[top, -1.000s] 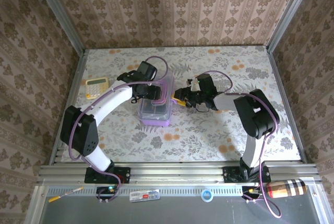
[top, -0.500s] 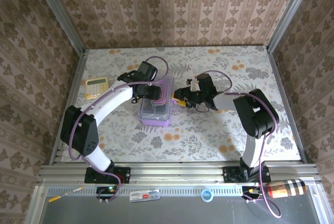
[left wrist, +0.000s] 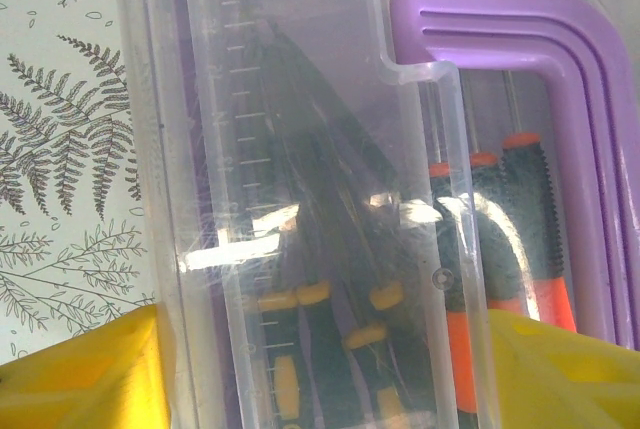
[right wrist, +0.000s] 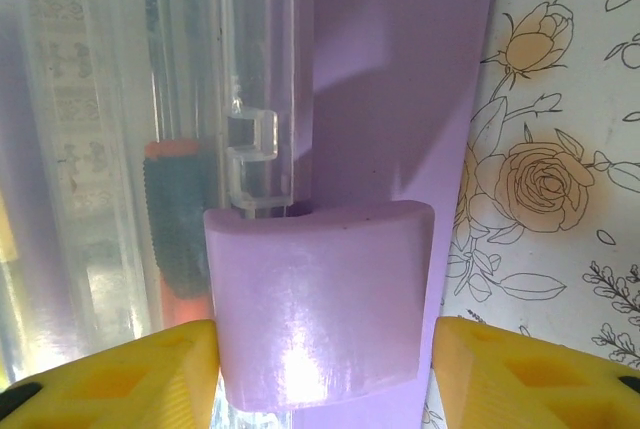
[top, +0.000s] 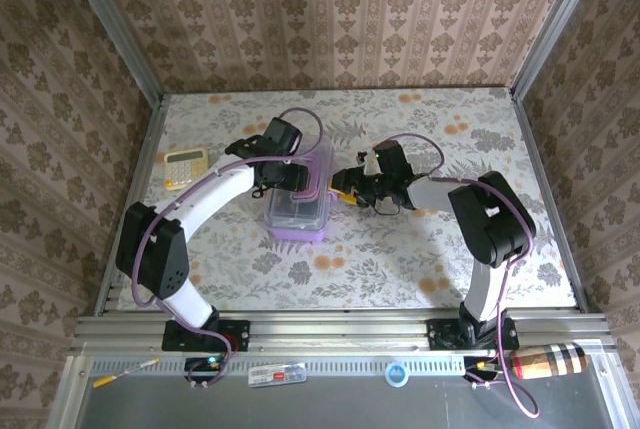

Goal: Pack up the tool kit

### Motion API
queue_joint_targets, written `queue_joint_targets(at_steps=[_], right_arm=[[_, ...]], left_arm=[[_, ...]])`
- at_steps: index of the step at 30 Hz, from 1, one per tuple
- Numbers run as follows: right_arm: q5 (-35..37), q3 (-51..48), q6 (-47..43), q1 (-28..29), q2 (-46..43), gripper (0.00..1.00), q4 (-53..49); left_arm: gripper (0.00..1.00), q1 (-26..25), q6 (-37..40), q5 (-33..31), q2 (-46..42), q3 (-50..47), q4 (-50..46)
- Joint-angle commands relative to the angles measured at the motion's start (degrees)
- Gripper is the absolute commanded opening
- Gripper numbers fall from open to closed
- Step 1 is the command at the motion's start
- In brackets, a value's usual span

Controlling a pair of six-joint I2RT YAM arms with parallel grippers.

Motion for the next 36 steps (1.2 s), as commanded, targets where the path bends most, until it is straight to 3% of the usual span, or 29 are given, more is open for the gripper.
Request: queue_joint_targets(at_steps=[1,28,32,36], right_arm=[[2.17,0.89,-1.34,0.16,-0.87,0.60,-3.49],[0.96,2.36,-1.78,-0.93,-5.58,0.69,-5.08],[2.19,1.13,-2.41,-2.61,-6.71,0.64,-7.34],[3.62,0.22,-3.53,-3.63,-7.79,0.50,-9.77]], left_arm=[[0.50,0.14,0.44,2.92,4.20,-3.50,-8.59],[0.50,0.08,0.61,3.11,4.45,-3.57,-8.46],[0.50,0.12,0.44,3.32,4.55,-3.86,-8.11],[0.49,0.07,0.45,3.45,4.35,-4.19,-7.85]])
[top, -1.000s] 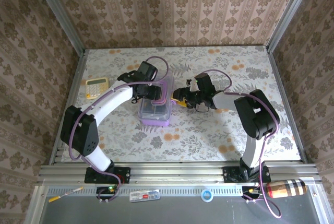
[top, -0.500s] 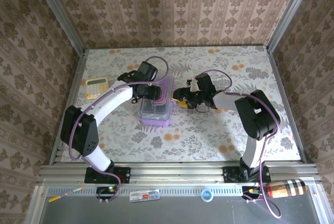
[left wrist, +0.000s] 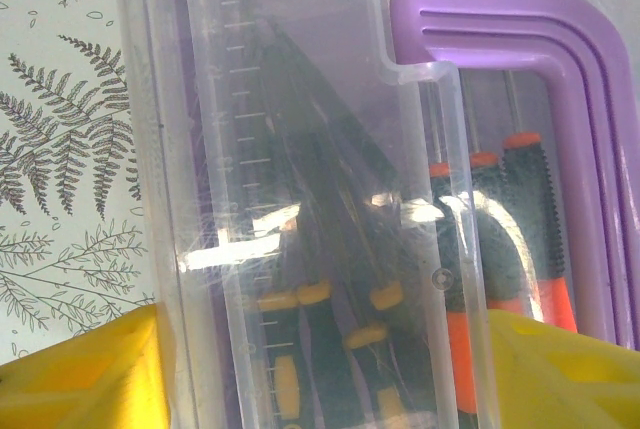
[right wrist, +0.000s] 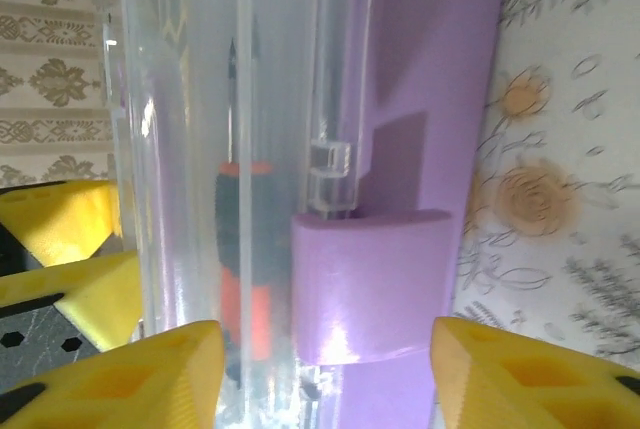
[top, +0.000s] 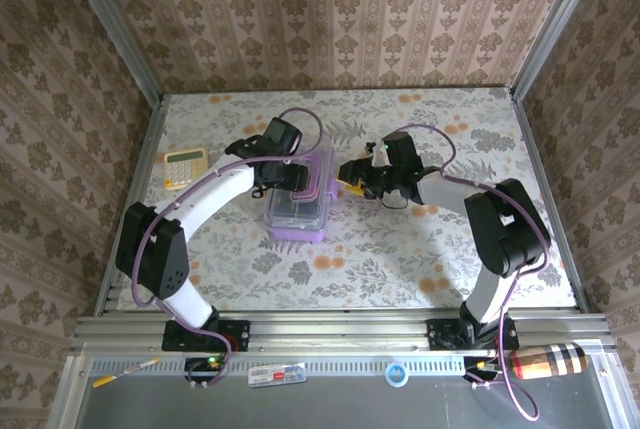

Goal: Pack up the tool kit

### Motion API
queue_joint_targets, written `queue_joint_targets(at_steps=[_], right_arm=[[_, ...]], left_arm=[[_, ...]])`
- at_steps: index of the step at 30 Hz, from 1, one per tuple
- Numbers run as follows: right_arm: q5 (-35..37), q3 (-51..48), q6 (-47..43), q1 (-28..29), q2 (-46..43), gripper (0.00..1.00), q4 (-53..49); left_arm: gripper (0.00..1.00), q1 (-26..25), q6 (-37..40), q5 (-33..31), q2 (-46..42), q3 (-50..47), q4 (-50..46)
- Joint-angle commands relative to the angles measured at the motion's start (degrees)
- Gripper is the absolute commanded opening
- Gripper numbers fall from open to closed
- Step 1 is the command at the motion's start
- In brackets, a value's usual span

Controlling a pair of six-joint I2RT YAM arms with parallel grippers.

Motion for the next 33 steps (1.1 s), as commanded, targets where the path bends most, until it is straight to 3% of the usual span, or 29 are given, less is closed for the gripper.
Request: queue_joint_targets(at_steps=[1,4,8,13,33], right_arm=[[2.80,-0.72,-1.74,-0.63,-2.22,0.46,-4.50],[2.80,-0.59,-1.60,-0.55,-1.88,0.37,-4.80],[2.84,-0.16,-0.55,0.10,-0.74,0.34,-4.35],[3.43,0.37,1.12,0.82,1.73,0.17,-3.61],[3.94,1.01,3.25,2.70,4.36,0.18,-1.15]], left_arm=[[0.49,0.07,0.44,3.45,4.31,-4.27,-7.84],[0.49,0.07,0.28,3.59,4.18,-4.48,-7.56],[0.49,0.07,0.17,3.76,4.27,-4.56,-7.33],[0.49,0.07,0.02,3.92,4.44,-4.66,-7.05],[0.48,-0.19,-0.77,4.82,5.24,-5.55,-5.64]])
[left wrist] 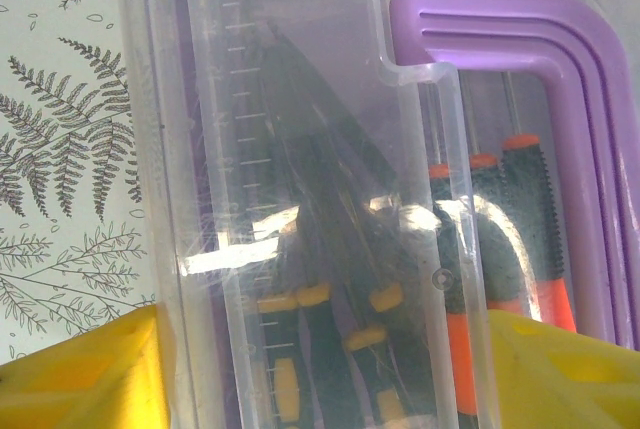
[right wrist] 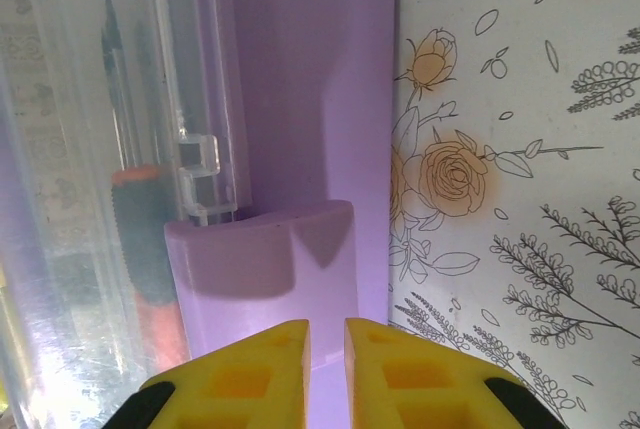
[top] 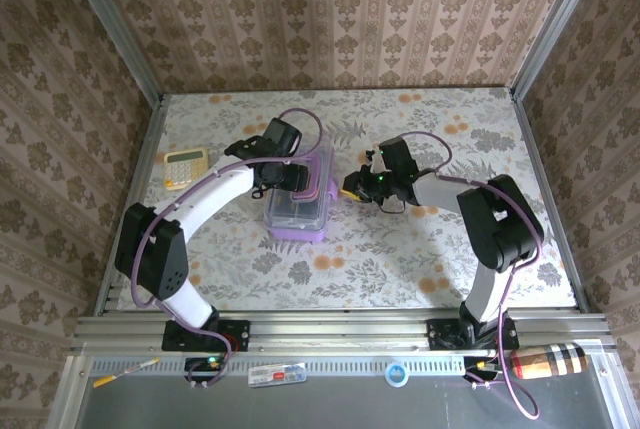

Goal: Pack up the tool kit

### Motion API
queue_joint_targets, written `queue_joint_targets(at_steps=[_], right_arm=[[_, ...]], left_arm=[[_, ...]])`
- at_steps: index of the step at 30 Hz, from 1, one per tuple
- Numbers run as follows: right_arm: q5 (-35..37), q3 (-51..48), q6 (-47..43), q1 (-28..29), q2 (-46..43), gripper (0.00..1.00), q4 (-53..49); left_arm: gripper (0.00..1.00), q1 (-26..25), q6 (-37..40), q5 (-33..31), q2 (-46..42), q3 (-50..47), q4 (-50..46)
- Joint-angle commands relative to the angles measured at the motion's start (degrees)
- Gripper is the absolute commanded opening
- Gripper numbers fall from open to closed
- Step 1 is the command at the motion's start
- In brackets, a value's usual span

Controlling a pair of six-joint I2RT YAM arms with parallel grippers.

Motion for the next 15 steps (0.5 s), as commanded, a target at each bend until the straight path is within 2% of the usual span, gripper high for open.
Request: queue_joint_targets(at_steps=[1,15], right_arm=[[1.08,1.26,1.07,0.75,1.86,0.18,0.83],[1.03,3.23,0.75,2.23,3.25,0.18,0.55]], left_arm=[[0.48,-0.19,-0.77,4.85,5.45,-4.86,-6.57],[0.48,-1.93,-1.41,5.63,6.35,-5.31,-5.51]])
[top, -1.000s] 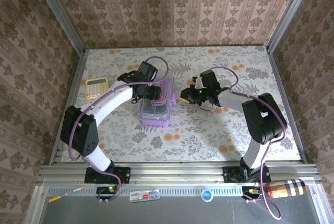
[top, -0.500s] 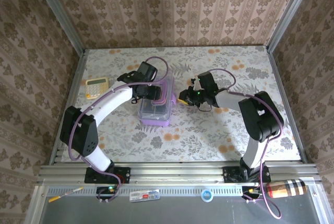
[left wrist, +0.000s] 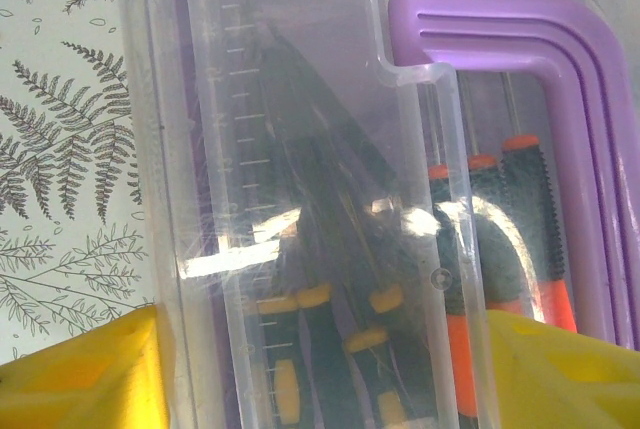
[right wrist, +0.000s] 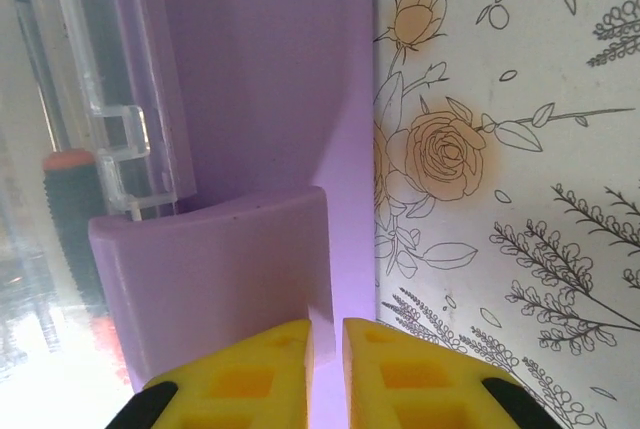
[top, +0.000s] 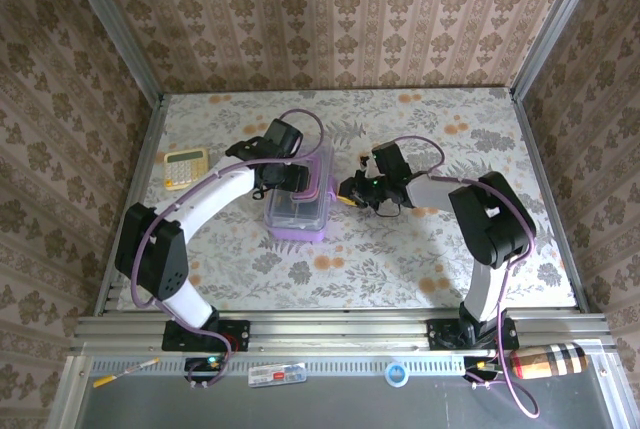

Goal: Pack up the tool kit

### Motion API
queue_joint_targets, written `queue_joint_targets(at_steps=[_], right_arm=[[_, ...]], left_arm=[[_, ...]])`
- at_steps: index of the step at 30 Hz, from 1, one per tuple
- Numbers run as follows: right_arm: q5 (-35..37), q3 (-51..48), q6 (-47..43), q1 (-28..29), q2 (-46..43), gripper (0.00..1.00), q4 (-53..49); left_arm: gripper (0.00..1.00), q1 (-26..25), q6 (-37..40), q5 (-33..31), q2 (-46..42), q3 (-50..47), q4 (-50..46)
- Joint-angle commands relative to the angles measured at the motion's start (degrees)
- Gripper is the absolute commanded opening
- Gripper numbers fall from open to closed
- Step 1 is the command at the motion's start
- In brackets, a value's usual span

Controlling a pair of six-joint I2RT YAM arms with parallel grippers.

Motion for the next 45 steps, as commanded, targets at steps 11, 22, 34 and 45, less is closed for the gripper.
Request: queue_joint_targets(at_steps=[11,22,34,45], right_arm=[[0.62,3.57,-0.85,1.30,1.45,0.18,-0.37],[0.40,3.10,-0.61,1.57,1.79,0.19,0.63],[-0.19,3.59,0.51,2.00,4.18,0.21,2.33],[0.07,3.35,0.95,2.27,5.32,0.23,2.98]], left_arm=[[0.48,-2.30,-1.41,6.96,6.86,-4.82,-5.22],[0.48,-2.66,-1.69,7.21,7.03,-5.27,-4.51],[0.47,-3.27,-2.39,8.72,8.26,-5.32,-3.53],[0.47,-3.66,-2.60,9.68,8.80,-5.20,-2.93]])
